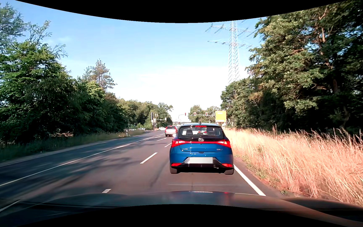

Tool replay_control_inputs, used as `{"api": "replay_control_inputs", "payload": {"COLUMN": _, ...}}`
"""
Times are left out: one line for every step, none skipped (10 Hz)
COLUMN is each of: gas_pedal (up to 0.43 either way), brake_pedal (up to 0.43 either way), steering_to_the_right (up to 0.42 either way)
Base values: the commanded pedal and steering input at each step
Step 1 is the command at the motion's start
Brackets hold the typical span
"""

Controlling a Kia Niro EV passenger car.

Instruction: Follow the waypoints while adhering to traffic rules and regulations

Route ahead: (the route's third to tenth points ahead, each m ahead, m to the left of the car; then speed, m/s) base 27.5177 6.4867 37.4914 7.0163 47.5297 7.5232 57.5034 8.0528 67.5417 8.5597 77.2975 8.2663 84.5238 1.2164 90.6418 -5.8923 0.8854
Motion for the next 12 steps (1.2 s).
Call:
{"api": "replay_control_inputs", "payload": {"gas_pedal": 0.0, "brake_pedal": 0.091, "steering_to_the_right": -0.002}}
{"api": "replay_control_inputs", "payload": {"gas_pedal": 0.0, "brake_pedal": 0.091, "steering_to_the_right": -0.002}}
{"api": "replay_control_inputs", "payload": {"gas_pedal": 0.0, "brake_pedal": 0.091, "steering_to_the_right": -0.002}}
{"api": "replay_control_inputs", "payload": {"gas_pedal": 0.0, "brake_pedal": 0.091, "steering_to_the_right": -0.002}}
{"api": "replay_control_inputs", "payload": {"gas_pedal": 0.0, "brake_pedal": 0.091, "steering_to_the_right": -0.002}}
{"api": "replay_control_inputs", "payload": {"gas_pedal": 0.0, "brake_pedal": 0.091, "steering_to_the_right": -0.002}}
{"api": "replay_control_inputs", "payload": {"gas_pedal": 0.0, "brake_pedal": 0.091, "steering_to_the_right": -0.002}}
{"api": "replay_control_inputs", "payload": {"gas_pedal": 0.0, "brake_pedal": 0.091, "steering_to_the_right": -0.002}}
{"api": "replay_control_inputs", "payload": {"gas_pedal": 0.0, "brake_pedal": 0.091, "steering_to_the_right": -0.002}}
{"api": "replay_control_inputs", "payload": {"gas_pedal": 0.0, "brake_pedal": 0.091, "steering_to_the_right": -0.002}}
{"api": "replay_control_inputs", "payload": {"gas_pedal": 0.0, "brake_pedal": 0.091, "steering_to_the_right": -0.002}}
{"api": "replay_control_inputs", "payload": {"gas_pedal": 0.0, "brake_pedal": 0.091, "steering_to_the_right": -0.002}}
